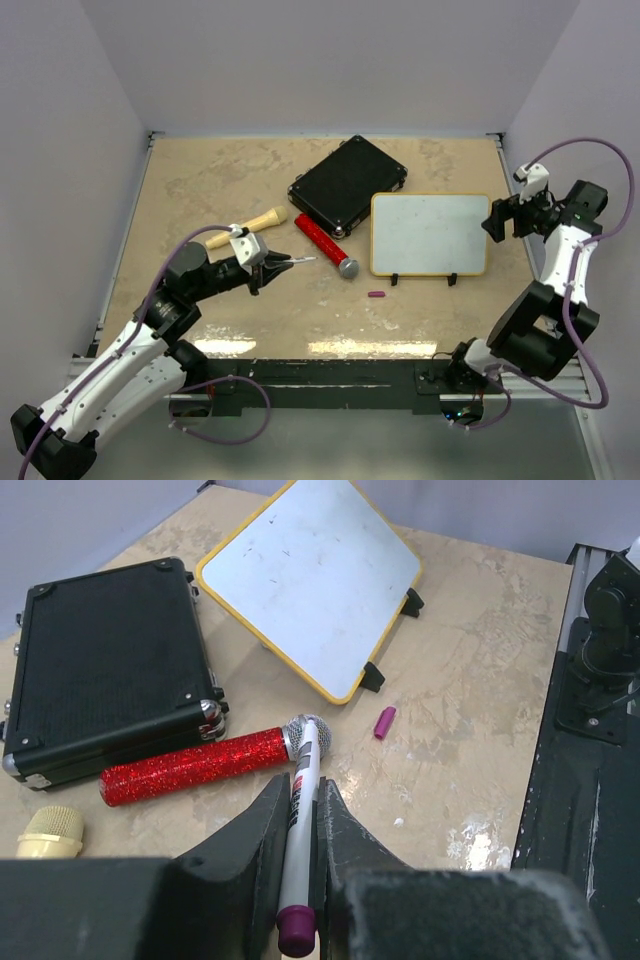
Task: Write a sentence on the whiteboard
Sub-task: Pick up the whiteboard from the whiteboard stand.
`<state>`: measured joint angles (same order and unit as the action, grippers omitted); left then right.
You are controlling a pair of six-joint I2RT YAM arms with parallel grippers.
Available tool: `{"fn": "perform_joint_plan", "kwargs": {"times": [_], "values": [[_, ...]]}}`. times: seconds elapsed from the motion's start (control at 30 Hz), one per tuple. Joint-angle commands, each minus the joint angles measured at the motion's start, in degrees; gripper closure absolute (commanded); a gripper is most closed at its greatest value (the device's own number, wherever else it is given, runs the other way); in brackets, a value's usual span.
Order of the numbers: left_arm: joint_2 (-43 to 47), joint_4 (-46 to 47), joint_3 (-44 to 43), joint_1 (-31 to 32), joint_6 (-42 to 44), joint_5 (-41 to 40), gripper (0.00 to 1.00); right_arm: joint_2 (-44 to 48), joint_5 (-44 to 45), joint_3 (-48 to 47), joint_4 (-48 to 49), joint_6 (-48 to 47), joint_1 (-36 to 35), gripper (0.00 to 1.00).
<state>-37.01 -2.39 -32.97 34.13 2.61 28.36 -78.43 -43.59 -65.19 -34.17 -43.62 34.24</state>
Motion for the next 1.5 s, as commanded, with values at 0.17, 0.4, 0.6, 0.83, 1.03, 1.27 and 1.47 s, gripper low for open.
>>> {"fn": "perform_joint_plan", "kwargs": {"times": [0.17,0.4,0.6,0.83,1.03,1.27,1.47], "values": [[0.80,3.80,-0.43,-0.56,-0.33,1.00,1.00,-12.17,-9.91,-0.55,0.79,-3.22,3.11,0.06],[0.10,3.89,-0.43,-0.73,-0.24,0.91,1.00,-21.23,-17.75,-4.59,-7.92,-12.61,2.76,0.12],[-0.51,3.89,-0.51,-0.99,-0.24,0.91,1.00,-27.91,-21.79,-8.72,-18.89,-22.97,2.15,0.17],[-0.95,3.80,-0.43,-1.17,-0.24,0.73,1.00,-36.26,-25.84,-14.09,-38.16,-41.64,0.57,0.33],[-1.39,3.80,-0.43,-1.26,-0.24,0.73,1.00,-33.90,-26.01,-13.65,-38.16,-42.69,-0.05,0.41],[-1.66,3.80,-0.43,-1.35,-0.24,0.73,1.00,-30.47,-27.16,-14.88,-38.16,-41.55,0.04,0.46],[-1.83,3.80,-0.51,-1.35,-0.33,0.64,1.00,-29.32,-27.33,-14.88,-38.16,-41.02,-0.05,0.60]]}}
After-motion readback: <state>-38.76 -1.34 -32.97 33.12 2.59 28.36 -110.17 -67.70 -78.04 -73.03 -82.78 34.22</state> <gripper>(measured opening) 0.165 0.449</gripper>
